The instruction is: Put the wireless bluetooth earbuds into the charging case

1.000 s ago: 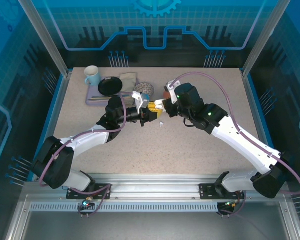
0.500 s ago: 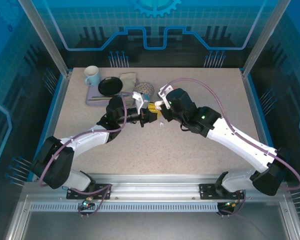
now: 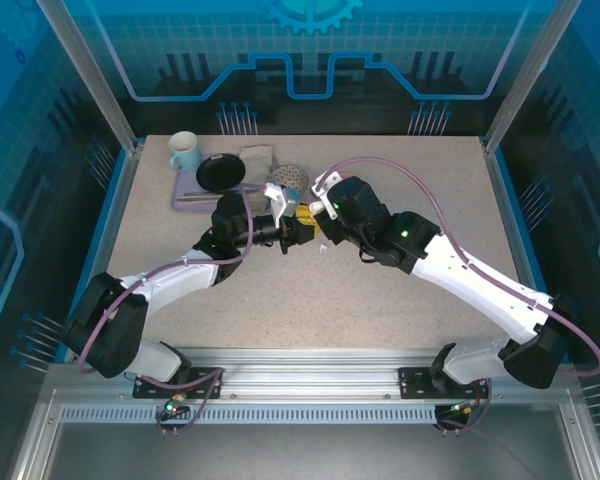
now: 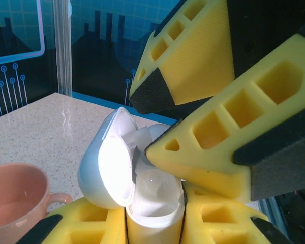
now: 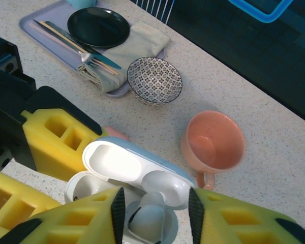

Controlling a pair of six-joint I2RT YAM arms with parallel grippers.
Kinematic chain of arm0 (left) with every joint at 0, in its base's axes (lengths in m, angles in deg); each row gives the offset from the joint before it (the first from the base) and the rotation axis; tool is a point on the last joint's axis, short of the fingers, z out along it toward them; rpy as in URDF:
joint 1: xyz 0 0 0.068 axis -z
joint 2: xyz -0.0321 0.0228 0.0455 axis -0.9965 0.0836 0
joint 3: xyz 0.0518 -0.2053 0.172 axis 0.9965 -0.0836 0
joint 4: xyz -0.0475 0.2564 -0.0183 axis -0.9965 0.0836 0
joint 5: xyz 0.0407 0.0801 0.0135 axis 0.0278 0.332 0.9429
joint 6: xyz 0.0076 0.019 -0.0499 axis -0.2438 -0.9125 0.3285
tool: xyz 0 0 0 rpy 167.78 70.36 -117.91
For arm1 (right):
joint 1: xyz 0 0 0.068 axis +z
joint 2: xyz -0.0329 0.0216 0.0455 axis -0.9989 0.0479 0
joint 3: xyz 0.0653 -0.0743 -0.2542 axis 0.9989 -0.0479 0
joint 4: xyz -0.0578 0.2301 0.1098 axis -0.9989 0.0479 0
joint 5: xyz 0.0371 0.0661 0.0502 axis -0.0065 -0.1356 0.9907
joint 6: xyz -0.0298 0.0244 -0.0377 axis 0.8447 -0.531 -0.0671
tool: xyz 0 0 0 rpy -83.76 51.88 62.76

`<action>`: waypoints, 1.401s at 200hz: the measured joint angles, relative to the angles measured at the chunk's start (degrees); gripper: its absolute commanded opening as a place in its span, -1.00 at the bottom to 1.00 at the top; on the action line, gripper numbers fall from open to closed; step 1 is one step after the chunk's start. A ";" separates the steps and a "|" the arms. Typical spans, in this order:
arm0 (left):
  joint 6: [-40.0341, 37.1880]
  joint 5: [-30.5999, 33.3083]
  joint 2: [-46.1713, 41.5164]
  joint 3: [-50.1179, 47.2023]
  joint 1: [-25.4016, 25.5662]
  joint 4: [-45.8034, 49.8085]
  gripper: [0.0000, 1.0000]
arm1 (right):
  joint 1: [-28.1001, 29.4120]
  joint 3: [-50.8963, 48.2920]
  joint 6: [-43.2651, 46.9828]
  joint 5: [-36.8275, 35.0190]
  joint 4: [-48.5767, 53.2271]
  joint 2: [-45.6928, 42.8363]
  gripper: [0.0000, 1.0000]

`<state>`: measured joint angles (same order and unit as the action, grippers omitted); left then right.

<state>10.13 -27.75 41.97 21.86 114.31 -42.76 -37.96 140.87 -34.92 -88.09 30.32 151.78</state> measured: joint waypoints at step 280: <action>0.00 0.20 0.00 0.00 0.07 -2.16 -1.00 | -10.69 -1.09 -19.82 17.86 4.72 -5.53 -0.53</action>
<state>10.13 -27.55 41.97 21.86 114.37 -44.93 -48.64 139.78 -54.74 -70.23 35.04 146.25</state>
